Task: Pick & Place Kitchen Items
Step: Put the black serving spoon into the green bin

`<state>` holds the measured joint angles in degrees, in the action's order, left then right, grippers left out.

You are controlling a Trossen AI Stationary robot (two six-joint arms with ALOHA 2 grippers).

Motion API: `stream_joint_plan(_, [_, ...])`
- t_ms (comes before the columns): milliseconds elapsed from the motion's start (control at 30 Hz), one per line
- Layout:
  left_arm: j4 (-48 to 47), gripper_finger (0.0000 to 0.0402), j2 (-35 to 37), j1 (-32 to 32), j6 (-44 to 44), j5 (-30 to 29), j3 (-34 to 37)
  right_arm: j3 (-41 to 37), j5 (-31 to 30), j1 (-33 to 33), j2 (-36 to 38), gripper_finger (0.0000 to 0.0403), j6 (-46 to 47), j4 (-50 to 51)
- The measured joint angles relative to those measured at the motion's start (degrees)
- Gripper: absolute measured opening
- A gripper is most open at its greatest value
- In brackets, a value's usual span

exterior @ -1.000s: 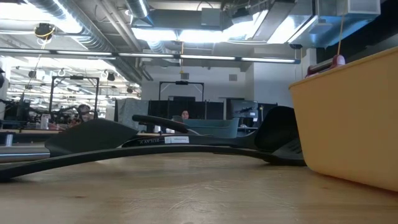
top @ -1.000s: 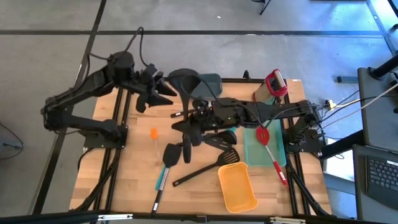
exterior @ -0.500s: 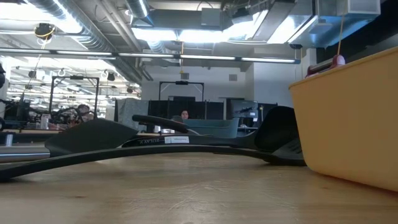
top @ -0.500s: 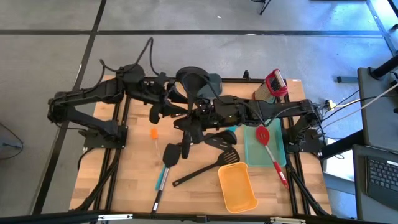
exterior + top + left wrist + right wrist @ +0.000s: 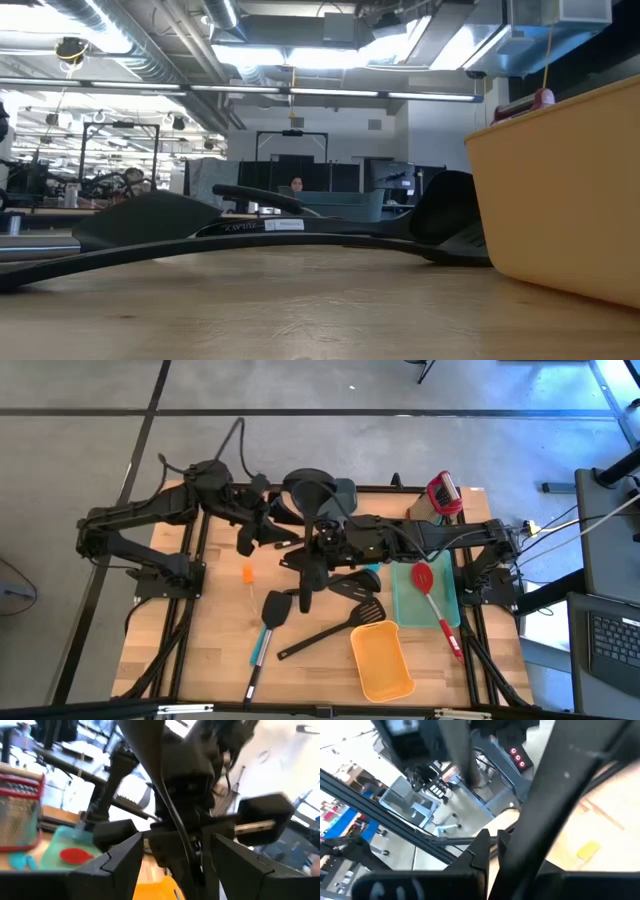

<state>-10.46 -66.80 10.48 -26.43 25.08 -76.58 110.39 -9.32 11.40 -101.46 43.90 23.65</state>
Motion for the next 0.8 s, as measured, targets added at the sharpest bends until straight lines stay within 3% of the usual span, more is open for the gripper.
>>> stream_joint_plan(800, [10.3,0.0179,-5.2,-1.8,-3.5,0.6,-0.1,0.0,1.6,-0.5,0.6,0.0027,-0.9,-0.2])
